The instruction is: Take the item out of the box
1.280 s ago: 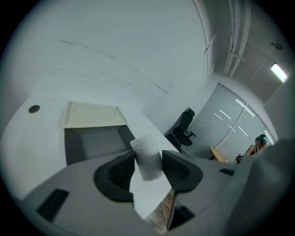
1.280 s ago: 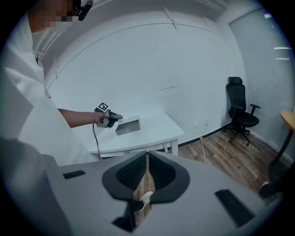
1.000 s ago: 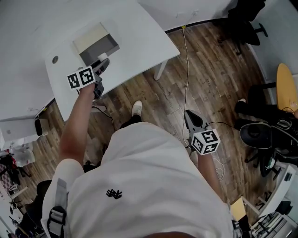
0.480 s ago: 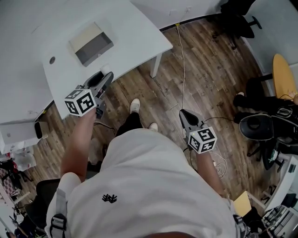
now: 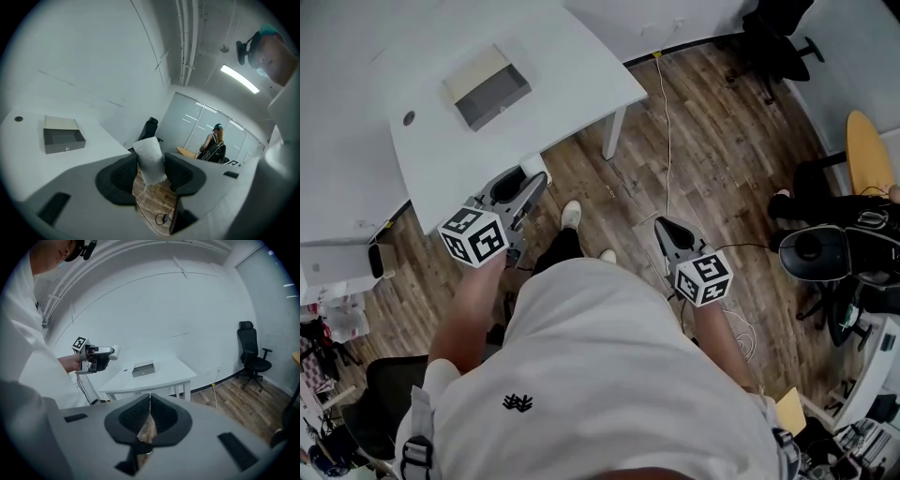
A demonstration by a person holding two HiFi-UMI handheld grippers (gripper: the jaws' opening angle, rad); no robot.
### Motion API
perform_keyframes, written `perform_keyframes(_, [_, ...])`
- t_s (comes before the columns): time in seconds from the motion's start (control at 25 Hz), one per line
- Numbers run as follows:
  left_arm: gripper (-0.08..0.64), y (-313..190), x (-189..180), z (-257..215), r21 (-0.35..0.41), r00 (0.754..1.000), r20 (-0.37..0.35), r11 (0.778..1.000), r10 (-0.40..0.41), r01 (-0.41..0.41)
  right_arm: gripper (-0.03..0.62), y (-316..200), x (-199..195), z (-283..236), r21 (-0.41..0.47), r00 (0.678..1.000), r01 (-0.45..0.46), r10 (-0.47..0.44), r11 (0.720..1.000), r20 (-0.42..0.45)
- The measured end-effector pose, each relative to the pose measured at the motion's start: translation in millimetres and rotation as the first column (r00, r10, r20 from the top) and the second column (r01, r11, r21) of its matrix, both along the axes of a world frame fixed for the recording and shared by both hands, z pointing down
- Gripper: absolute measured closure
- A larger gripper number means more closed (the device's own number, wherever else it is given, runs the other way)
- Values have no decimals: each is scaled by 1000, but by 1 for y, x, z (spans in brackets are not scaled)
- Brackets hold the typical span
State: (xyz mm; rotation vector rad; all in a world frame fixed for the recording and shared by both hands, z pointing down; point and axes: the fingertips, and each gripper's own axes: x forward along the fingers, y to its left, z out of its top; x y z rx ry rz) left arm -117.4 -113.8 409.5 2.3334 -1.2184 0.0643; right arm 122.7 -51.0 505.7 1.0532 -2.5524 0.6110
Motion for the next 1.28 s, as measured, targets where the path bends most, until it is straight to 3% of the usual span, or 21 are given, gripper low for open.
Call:
perform_keyframes(0.76, [376, 28, 36, 3, 4, 998, 27, 998, 57, -57, 584, 12, 13, -10, 39, 1000, -6, 6, 999, 7])
perform_keyframes(1.28, [376, 28, 28, 11, -8, 999, 37, 999, 40, -39, 586, 12, 8, -10, 54, 1000, 14, -13, 998, -19])
